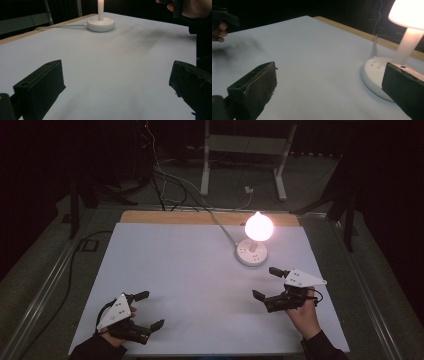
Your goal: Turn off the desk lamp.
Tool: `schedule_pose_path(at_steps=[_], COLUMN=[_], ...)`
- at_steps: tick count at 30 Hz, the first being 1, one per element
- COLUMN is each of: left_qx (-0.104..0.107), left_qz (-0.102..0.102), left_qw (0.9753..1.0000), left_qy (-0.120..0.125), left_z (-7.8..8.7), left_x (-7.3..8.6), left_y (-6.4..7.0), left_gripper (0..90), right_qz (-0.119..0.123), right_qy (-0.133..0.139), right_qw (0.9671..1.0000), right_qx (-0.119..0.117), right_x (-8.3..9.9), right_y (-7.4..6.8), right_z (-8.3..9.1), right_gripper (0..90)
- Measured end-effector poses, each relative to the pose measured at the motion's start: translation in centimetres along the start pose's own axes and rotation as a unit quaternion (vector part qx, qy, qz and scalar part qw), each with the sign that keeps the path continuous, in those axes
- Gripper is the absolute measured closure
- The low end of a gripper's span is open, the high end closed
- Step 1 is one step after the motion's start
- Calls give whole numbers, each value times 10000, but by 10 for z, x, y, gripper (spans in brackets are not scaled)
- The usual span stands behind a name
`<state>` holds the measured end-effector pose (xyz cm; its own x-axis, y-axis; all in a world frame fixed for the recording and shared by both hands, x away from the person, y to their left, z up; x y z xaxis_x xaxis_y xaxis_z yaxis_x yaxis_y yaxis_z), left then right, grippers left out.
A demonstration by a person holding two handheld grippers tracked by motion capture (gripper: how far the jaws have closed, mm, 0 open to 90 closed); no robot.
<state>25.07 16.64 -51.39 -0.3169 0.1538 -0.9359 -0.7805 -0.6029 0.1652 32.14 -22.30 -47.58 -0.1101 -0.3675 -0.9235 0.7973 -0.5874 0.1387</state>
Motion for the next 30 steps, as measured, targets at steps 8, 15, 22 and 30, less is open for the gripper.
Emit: schedule_pose_path(at_steps=[8, 15, 22, 30], left_qx=[1, -6, -21, -25], left_qz=[14, 13, 30, 47], left_qw=[10000, 10000, 10000, 10000], left_qy=[26, 22, 20, 24], left_z=[0, 0, 1, 1], left_x=[-1, 0, 0, 0], left_y=[0, 0, -1, -1], left_gripper=[4, 4, 4, 4], right_qz=[29, -25, -237, -559], right_qy=[-83, -206, -383, -358], right_qw=[9999, 9995, 9975, 9945], right_qx=[103, 219, 539, 804], right_x=[-3, 0, 5, 13], right_y=[13, 26, 47, 73], right_z=[-6, -15, -27, -35], right_gripper=[0, 0, 0, 0])
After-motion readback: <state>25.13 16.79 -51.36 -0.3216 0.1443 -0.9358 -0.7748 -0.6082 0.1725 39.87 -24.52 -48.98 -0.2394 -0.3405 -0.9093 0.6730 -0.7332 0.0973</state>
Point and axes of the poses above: each handheld gripper's, and its own axes: z roughly backward along the jaws, x roughly out of its underside, y roughly to its right, the point moved 6 cm from there along -z, roughly forward along the jaws, and after that the axes turned 9 degrees about z, right-handed, at the moved point
